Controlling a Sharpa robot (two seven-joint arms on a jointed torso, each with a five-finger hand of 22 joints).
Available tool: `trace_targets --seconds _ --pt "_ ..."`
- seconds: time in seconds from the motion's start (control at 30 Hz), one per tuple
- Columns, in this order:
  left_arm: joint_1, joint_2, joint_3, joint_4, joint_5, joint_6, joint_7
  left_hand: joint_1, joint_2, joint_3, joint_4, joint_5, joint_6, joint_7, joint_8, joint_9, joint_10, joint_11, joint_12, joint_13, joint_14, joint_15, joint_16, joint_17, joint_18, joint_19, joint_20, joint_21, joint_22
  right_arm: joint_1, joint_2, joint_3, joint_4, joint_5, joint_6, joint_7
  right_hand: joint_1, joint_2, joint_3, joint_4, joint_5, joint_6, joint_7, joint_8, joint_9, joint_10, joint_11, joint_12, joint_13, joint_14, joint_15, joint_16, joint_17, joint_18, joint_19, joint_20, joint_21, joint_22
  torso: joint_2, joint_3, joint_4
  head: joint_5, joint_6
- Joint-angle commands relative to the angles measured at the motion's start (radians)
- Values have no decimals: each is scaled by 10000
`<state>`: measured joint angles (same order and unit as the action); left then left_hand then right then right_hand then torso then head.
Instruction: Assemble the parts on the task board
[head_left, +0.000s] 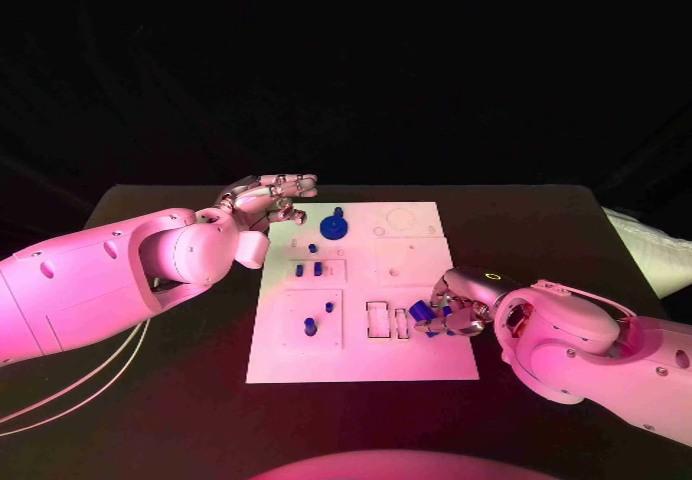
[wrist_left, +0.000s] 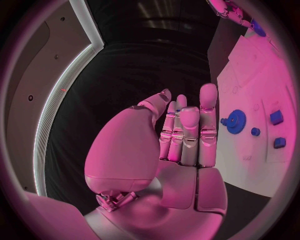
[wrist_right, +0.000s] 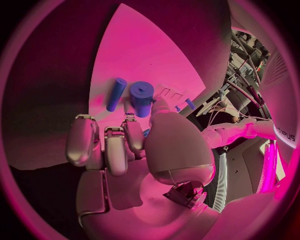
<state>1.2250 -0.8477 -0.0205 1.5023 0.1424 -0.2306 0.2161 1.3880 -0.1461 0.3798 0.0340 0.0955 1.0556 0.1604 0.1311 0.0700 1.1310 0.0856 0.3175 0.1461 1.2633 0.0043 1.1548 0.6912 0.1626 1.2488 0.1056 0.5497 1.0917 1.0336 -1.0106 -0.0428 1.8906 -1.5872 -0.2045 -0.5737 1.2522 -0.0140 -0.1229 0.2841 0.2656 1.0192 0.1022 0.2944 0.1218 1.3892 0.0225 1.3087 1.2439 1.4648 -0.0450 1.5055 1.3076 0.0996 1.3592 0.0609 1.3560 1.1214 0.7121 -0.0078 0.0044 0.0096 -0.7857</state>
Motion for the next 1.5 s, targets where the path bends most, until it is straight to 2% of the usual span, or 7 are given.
trace_targets --seconds 0.03,0.17,0.47,0.63,0.73,1.17,1.5 --pt "4 3 7 24 -31 192 16 25 49 -66 -1 -32 -57 7 69 -10 -57 -12 4 10 -47 14 -58 -3 130 -1 12 -38 -9 -66 31 -34 -80 -101 198 -83 156 58 -48 -10 51 21 -51 62 -14 -4 -47 -42 -21 832 -61 56 1420 -105 42 -42 31 -6 -6 -5 3 4 0" --pt "4 4 7 23 -31 202 10 36 64 -71 -4 -28 -67 13 74 -10 -74 -7 19 14 -56 16 -65 -22 135 -8 13 -79 -30 -76 37 -34 -99 -26 -2 -65 250 243 -44 14 130 123 -82 119 5 15 -73 -52 9 836 -79 67 1442 -107 47 -53 42 16 -12 -11 5 12 -10" --pt "3 -2 6 14 -32 217 1 35 65 -72 -3 -28 -68 14 75 -10 -76 -6 21 15 -60 17 -70 -34 134 -7 14 -78 -30 -71 -203 -25 276 356 -1628 326 491 629 -25 20 621 546 -248 267 127 131 -218 -56 117 862 -195 139 1587 -132 129 -141 127 171 -13 -7 5 11 20" --pt "1 7 6 1 -32 226 -3 35 66 -73 -3 -28 -69 14 75 -10 -77 -6 21 15 -60 17 -69 -32 135 -8 14 -81 -31 -1 -305 -4 570 849 -2065 512 416 741 -74 59 780 577 -262 243 148 140 -235 -105 105 860 -216 134 1579 -135 133 -168 129 174 -16 -1 3 2 33" --pt "-2 16 6 -1 -32 235 -7 39 71 -73 -4 -24 -72 15 77 -10 -83 -5 25 16 -58 18 -64 -24 136 -10 14 -96 -38 26 -277 3 665 1127 -2010 538 387 791 -91 59 856 592 -270 234 157 153 -242 -111 116 861 -223 139 1588 -136 137 -175 133 180 -7 -3 16 -13 37" --pt "-6 52 5 -2 -32 256 -19 51 77 -73 -10 -19 -77 14 79 -10 -91 -5 32 18 -58 19 -62 -22 135 -7 15 -92 -37 40 451 6 492 1696 -517 282 -35 979 -372 72 774 924 -391 334 298 138 -334 -336 -13 858 -290 130 1577 -133 137 -219 124 170 1 -14 14 2 19" --pt "-6 48 5 16 -32 281 -43 51 77 -73 -10 -19 -77 14 79 -10 -91 -5 32 18 -58 19 -62 -22 135 -7 15 -92 -37 10 890 5 272 1445 -601 -37 -265 1112 -556 75 699 1091 -476 400 402 217 -411 -365 44 856 -357 123 1570 -134 148 -281 122 174 4 -10 8 35 14"
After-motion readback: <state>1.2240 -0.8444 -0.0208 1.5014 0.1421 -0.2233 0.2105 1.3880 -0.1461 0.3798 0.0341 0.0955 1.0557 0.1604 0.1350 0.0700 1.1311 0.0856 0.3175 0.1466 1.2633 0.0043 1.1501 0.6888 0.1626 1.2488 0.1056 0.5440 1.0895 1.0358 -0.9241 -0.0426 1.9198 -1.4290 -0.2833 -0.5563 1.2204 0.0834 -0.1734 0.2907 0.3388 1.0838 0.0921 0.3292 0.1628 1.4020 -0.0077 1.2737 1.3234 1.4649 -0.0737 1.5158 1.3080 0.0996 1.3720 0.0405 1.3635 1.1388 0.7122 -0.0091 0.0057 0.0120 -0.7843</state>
